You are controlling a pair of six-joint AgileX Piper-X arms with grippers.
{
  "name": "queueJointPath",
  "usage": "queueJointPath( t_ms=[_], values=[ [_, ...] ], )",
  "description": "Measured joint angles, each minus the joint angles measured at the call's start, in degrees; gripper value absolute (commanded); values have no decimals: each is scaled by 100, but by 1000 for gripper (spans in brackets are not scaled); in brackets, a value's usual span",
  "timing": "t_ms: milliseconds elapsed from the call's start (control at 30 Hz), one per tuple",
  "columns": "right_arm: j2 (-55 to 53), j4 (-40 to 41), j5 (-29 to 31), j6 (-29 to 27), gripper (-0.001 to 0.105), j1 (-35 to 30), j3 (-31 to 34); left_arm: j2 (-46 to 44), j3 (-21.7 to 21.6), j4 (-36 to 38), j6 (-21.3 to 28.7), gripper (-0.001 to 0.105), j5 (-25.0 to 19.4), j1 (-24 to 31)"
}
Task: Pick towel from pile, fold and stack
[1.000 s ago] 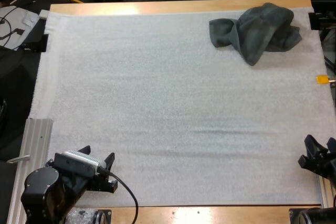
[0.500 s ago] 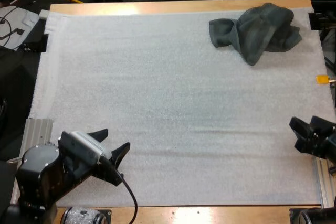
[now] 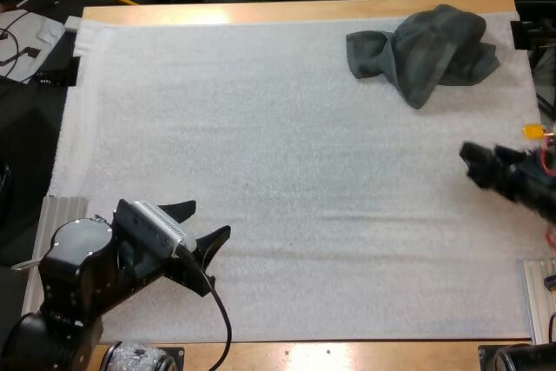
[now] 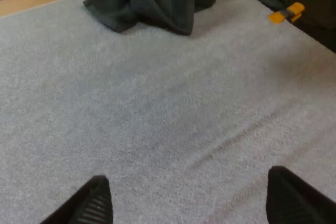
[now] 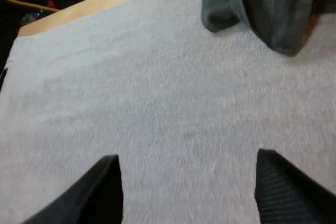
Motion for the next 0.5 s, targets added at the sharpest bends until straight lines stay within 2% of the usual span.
queueJointPath(
  t_ms=[200,467,500],
  values=[
    [1110,-794,66,335,53,0,0,48,0,1,-9,60,0,-50],
    [2222,-1712,351,717,54,0,0,48,0,10,-9,61,0,-75],
    [2618,-1961,498,827,54,17,0,48,0,22,-9,61,0,-76]
  ],
)
